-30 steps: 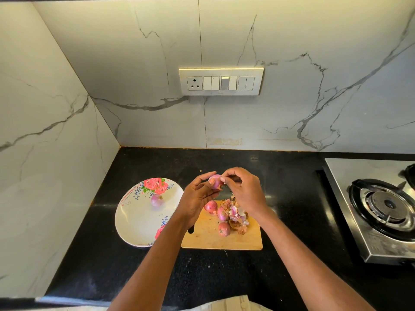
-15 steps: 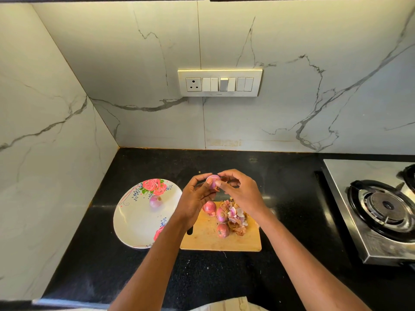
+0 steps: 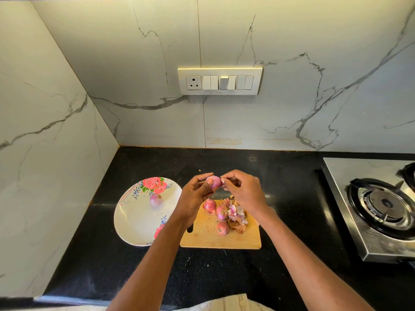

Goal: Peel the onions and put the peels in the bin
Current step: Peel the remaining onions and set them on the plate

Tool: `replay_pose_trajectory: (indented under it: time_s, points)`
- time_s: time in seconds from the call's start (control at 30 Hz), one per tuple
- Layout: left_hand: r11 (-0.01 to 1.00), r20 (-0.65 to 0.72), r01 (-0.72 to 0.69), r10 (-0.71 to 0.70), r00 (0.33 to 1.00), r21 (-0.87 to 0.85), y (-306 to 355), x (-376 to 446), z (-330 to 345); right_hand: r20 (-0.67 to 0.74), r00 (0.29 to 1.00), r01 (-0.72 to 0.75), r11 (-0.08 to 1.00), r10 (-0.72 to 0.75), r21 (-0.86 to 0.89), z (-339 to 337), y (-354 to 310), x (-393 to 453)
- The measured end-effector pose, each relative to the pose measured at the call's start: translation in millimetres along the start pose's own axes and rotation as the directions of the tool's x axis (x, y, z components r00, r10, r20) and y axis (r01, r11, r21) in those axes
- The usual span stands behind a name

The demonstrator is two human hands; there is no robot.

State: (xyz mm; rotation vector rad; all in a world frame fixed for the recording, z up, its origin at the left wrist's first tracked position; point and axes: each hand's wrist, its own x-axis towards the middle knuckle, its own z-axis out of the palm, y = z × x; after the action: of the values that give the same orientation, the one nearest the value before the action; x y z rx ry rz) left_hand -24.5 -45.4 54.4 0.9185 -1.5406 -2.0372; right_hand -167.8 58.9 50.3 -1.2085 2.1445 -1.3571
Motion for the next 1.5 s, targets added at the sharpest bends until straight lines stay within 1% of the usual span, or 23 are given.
replay_pose_trajectory:
  time_s: [0.07,0.17,0.2,0.3,0.43,0.6,0.77,0.9,1.0,1.07,1.13,1.23,1.3,1.4,1.5]
  points:
    - [1.0,0.002,0.001,-0.001,1.0,-0.004,0.1,-1.3,2.6,0.007,1.0,-0.026,0.999,0.026,0.044,-1.4,-0.6,-1.3]
    - [1.0,-0.008,-0.004,0.004,1.0,-0.012,1.9,-0.2,2.5,0.068,0.997,-0.028,0.995,0.022,0.098,-2.0,-8.4,-1.9]
    - [1.0,-0.01,-0.005,0.005,1.0,-0.011,2.4,-0.1,2.1,0.073,0.997,-0.023,0.995,0.016,0.094,-1.4,-10.0,-2.2]
    - [1.0,-0.001,0.002,-0.002,1.0,-0.009,3.0,-1.7,3.2,0.03,0.999,-0.018,0.998,0.016,0.06,-0.3,-6.8,-3.7]
    - [0.999,-0.001,0.031,-0.031,1.0,-0.024,2.3,-1.7,4.4,0.031,0.998,-0.059,0.997,0.058,0.044,-1.6,-0.4,-2.8]
    - [0.993,-0.015,0.082,-0.083,0.996,-0.088,4.2,-0.9,4.6,-0.014,0.992,-0.128,0.99,0.127,-0.054,-2.9,5.6,-4.3]
    - [0.974,-0.031,0.124,-0.132,0.991,-0.188,4.8,1.2,0.8,0.042,0.98,-0.197,0.98,0.196,0.014,-5.6,12.8,-10.0]
    - [0.978,-0.015,0.119,-0.123,0.992,-0.169,4.8,1.5,3.0,0.147,0.968,-0.185,0.972,0.205,-0.142,-5.3,16.4,-9.4]
    - [0.979,-0.018,0.112,-0.117,0.993,-0.172,4.4,2.3,2.6,0.216,0.953,-0.178,0.969,0.214,-0.174,-4.7,18.6,-10.4]
    - [0.978,-0.026,0.113,-0.119,0.993,-0.175,6.0,2.6,2.7,0.193,0.965,-0.153,0.979,0.177,-0.131,-6.5,14.4,-7.7]
    - [0.983,-0.036,0.111,-0.118,0.992,-0.146,8.3,4.1,2.5,0.158,0.981,-0.111,0.993,0.117,-0.048,-8.6,5.7,-1.7]
    - [0.984,-0.035,0.099,-0.105,0.994,-0.146,10.7,6.4,3.5,0.17,0.983,-0.082,0.995,0.072,0.056,-8.9,-9.1,7.3]
    - [0.98,-0.028,0.098,-0.105,0.994,-0.17,12.9,7.4,5.8,0.151,0.988,-0.051,0.996,0.039,0.079,-8.2,-13.9,10.7]
    - [0.974,-0.022,0.108,-0.115,0.993,-0.201,17.6,9.9,8.5,0.094,0.995,-0.041,0.993,0.031,0.11,-9.8,-16.0,14.9]
    - [0.977,-0.026,0.098,-0.105,0.994,-0.189,20.2,11.9,8.4,0.085,0.996,-0.049,0.988,0.037,0.144,-9.7,-18.3,15.4]
